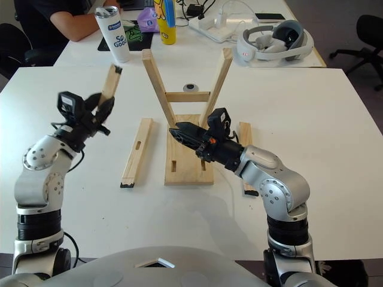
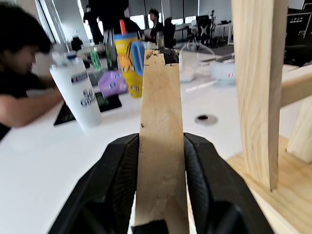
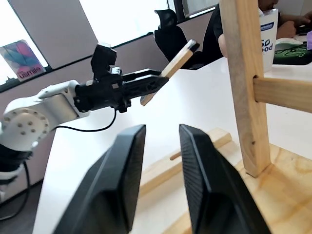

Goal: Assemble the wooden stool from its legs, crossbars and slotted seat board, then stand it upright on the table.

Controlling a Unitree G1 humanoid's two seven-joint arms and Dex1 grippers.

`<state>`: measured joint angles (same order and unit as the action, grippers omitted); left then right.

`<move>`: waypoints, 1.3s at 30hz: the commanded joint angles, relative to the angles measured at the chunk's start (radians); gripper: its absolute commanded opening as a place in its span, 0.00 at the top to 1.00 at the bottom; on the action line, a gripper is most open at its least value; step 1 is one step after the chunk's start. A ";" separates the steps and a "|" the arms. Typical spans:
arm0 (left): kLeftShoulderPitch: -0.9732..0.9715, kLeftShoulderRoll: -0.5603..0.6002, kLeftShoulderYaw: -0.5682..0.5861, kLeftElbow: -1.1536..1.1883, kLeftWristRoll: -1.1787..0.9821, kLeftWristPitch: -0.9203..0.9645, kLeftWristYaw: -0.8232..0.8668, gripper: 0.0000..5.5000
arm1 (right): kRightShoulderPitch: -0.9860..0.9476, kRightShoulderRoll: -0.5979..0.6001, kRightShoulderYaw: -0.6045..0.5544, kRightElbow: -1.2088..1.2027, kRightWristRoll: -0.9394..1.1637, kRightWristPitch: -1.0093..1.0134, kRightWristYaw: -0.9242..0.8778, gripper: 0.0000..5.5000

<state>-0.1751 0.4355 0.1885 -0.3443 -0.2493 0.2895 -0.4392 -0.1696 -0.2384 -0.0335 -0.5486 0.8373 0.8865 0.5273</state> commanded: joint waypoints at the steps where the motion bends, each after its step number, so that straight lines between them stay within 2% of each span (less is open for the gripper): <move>1: -0.069 0.017 0.015 -0.083 0.036 -0.132 0.014 0.75 | -0.067 0.081 -0.090 -0.011 0.230 0.039 -0.134 0.62; 5: -0.136 -0.003 -0.045 -0.162 0.030 -0.106 0.038 0.75 | -0.152 0.097 -0.165 0.033 0.398 0.013 -0.273 0.49; 10: -0.129 -0.073 -0.148 -0.199 0.021 -0.057 0.071 0.75 | -0.221 0.101 -0.155 0.057 0.414 -0.030 -0.367 0.35; 21: -0.042 -0.114 -0.325 -0.171 0.104 -0.126 0.039 0.75 | -0.311 0.133 -0.158 0.114 0.593 -0.102 -0.497 0.35; 30: -0.008 -0.113 -0.395 -0.175 0.171 -0.174 0.025 0.75 | -0.284 0.098 -0.108 0.145 0.534 -0.110 -0.505 0.35; 39: -0.008 -0.116 -0.383 -0.167 0.182 -0.176 0.033 0.75 | -0.269 0.087 -0.105 0.145 0.551 -0.117 -0.505 0.60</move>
<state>-0.1902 0.3182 -0.2078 -0.5178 -0.0754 0.1196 -0.4058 -0.4429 -0.1422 -0.1393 -0.4010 1.3741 0.7723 0.0260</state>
